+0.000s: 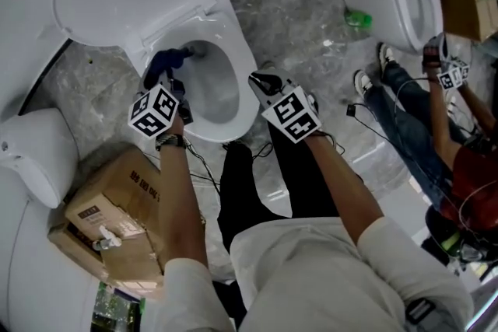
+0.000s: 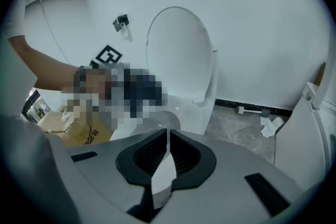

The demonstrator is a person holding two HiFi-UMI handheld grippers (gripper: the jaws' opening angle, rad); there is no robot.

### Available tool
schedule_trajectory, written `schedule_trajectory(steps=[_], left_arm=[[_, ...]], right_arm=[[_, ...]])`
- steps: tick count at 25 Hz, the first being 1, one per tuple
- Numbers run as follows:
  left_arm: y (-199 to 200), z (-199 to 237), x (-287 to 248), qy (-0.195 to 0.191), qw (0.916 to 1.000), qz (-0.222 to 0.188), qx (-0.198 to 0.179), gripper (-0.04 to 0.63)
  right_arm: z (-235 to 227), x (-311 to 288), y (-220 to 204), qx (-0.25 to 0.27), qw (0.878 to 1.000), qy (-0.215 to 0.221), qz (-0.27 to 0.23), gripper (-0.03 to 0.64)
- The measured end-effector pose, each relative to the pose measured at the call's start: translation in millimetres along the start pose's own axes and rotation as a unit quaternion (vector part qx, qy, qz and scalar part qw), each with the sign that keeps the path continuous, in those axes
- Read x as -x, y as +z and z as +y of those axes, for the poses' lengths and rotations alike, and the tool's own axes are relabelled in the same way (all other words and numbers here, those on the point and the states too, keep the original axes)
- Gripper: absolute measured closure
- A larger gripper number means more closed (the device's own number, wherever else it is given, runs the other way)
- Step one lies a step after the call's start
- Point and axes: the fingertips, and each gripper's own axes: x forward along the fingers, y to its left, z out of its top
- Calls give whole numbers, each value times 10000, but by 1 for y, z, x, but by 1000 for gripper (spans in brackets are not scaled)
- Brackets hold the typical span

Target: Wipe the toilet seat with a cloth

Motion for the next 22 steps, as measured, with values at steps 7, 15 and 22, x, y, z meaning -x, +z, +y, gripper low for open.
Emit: schedule_trajectory(steps=[7,15,22], left_arm=[[-20,24,-31,539,9982,124,-240,565],[-25,43,-68,1311,9886,184,-723,565],[-23,49,-97,1666,9807,-131,-1017,565]], right_arm=[[-19,4,12,-370,9986,-37,-375,575],[-31,4,5,-562,9978,-47,-342,575],[-49,12,15,-694,9962,-118,-504,575]])
